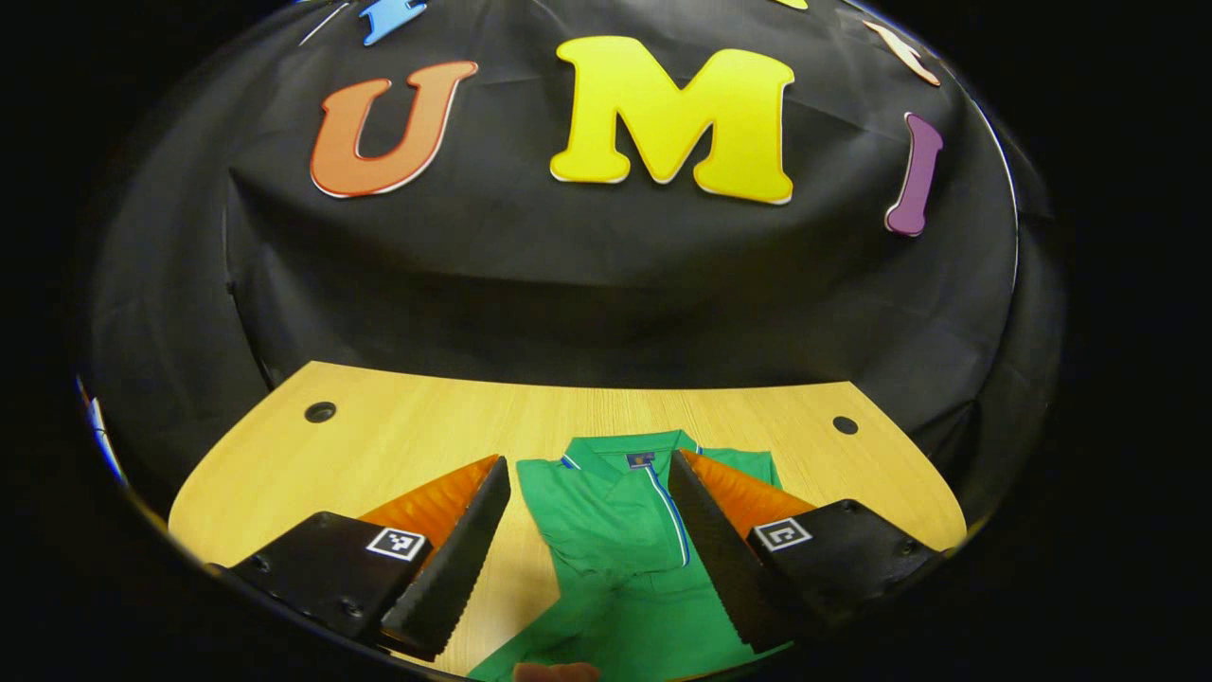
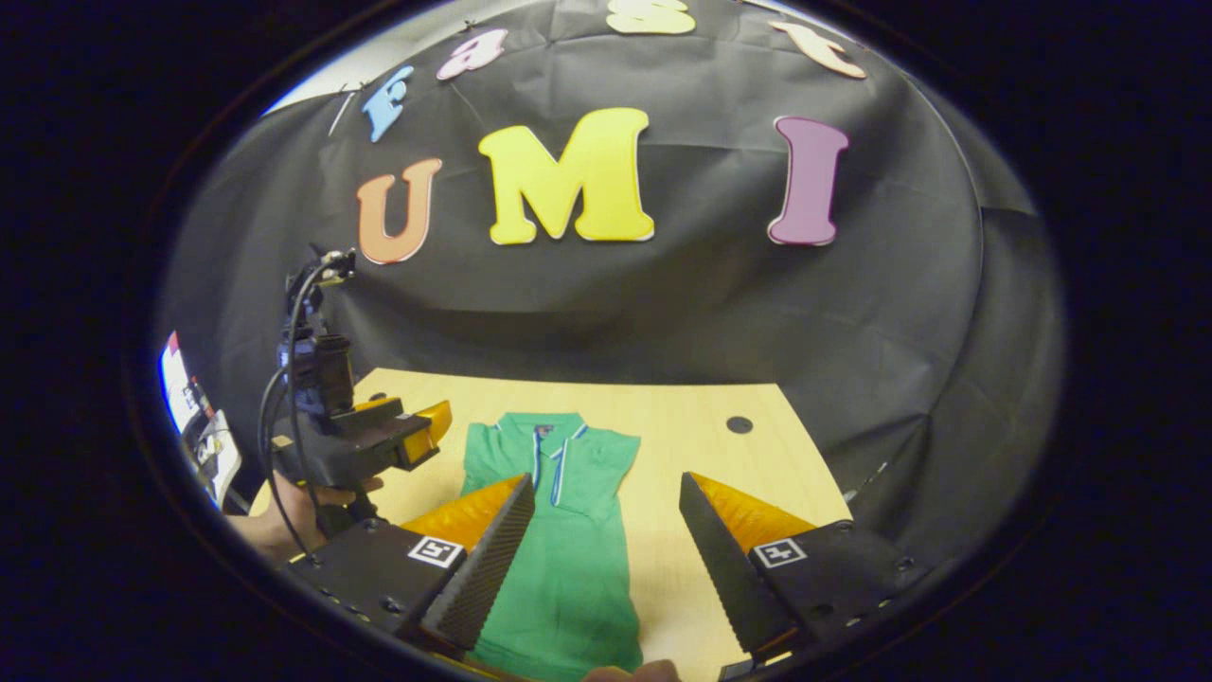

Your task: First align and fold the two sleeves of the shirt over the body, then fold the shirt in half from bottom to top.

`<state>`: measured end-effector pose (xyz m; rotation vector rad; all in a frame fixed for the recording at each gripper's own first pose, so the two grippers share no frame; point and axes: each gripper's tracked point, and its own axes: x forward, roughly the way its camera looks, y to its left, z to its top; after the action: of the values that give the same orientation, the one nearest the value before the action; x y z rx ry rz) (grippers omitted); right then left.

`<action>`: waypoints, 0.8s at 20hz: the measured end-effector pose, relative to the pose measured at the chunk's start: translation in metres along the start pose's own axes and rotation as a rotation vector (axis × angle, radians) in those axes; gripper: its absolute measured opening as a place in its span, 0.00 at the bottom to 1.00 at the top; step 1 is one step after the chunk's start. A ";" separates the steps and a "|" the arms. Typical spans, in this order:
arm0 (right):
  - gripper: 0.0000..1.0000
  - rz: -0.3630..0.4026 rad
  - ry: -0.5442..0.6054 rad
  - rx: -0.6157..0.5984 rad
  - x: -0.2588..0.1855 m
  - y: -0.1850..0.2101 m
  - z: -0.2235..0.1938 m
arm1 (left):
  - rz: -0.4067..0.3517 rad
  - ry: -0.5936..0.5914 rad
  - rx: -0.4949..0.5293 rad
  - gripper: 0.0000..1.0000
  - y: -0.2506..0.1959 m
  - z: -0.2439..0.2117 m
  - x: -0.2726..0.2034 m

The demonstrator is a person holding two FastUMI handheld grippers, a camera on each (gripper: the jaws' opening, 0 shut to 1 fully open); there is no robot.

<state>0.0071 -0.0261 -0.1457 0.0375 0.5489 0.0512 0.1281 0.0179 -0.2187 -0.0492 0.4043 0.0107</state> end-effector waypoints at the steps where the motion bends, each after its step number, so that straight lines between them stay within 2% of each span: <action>1: 0.95 0.009 -0.022 -0.004 -0.004 0.003 0.004 | 0.018 -0.012 0.004 1.00 0.004 0.006 -0.012; 9: 0.94 0.057 -0.126 -0.053 -0.047 0.017 0.007 | 0.037 -0.100 0.006 1.00 0.003 0.036 -0.120; 16: 0.96 0.035 -0.133 -0.082 -0.077 0.002 -0.017 | 0.030 -0.092 0.019 1.00 0.013 0.010 -0.190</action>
<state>-0.0678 -0.0286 -0.1198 -0.0294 0.4128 0.1040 -0.0426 0.0311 -0.1350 -0.0237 0.3135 0.0383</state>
